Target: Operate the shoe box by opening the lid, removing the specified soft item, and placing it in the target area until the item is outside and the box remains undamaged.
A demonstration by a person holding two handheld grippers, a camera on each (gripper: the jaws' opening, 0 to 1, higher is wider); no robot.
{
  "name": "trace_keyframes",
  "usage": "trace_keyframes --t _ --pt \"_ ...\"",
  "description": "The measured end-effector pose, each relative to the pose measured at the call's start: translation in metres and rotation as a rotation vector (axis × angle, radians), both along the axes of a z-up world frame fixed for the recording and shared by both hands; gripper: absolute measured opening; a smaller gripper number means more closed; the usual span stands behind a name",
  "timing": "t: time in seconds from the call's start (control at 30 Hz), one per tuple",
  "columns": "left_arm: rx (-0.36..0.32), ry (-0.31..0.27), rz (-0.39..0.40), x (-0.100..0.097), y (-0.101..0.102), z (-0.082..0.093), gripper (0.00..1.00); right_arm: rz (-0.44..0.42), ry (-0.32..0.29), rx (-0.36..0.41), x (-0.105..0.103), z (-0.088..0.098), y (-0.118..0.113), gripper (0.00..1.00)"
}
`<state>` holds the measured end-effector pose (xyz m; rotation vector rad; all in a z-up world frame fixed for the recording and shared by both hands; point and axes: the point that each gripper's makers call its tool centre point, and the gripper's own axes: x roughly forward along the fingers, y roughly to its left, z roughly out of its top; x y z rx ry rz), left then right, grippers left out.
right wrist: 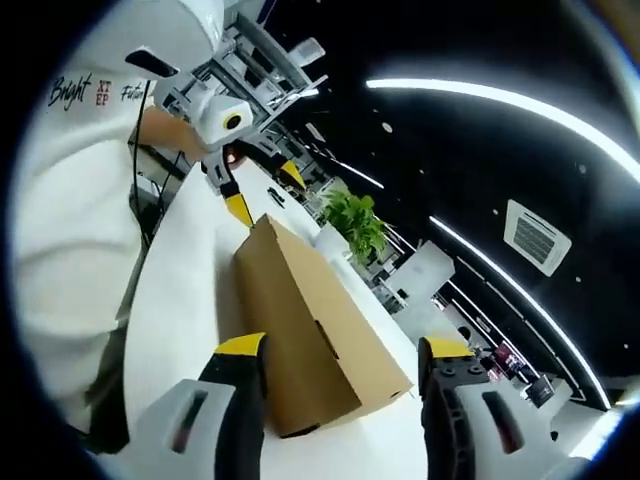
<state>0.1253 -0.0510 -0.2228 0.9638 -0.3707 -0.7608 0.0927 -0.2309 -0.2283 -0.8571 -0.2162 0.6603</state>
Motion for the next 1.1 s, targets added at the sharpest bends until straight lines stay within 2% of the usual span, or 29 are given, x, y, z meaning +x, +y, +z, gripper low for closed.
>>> trace_keyframes --t 0.13,0.23,0.33,0.43,0.57,0.73,0.8,1.0,1.1 --pt "0.012 0.014 0.011 0.0 -0.001 -0.008 0.58 -0.011 -0.02 -0.038 0.003 0.0 0.001 0.63" --pt "0.031 0.017 0.049 0.007 0.009 -0.012 0.58 -0.018 -0.032 -0.08 0.006 -0.001 0.002 0.63" --pt "0.051 0.032 0.026 0.008 0.013 -0.017 0.63 -0.014 -0.035 -0.1 0.006 -0.003 0.002 0.63" --pt "0.089 0.029 0.071 0.016 0.017 -0.023 0.61 -0.027 -0.034 -0.119 0.009 -0.006 -0.001 0.63" --pt "0.137 0.017 0.062 0.014 0.009 -0.032 0.62 -0.045 -0.035 -0.152 0.011 -0.014 -0.005 0.63" --pt "0.154 0.02 0.076 0.019 0.01 -0.036 0.69 -0.054 -0.028 -0.152 0.014 -0.021 -0.013 0.63" --pt "0.161 0.023 0.077 0.019 0.011 -0.039 0.69 -0.062 -0.028 -0.159 0.016 -0.024 -0.016 0.63" --pt "0.181 -0.009 0.08 0.024 0.007 -0.038 0.66 -0.074 -0.03 -0.183 0.02 -0.032 -0.018 0.62" --pt "0.213 -0.041 0.127 0.03 0.013 -0.04 0.67 -0.092 -0.055 -0.223 0.023 -0.033 -0.019 0.56"
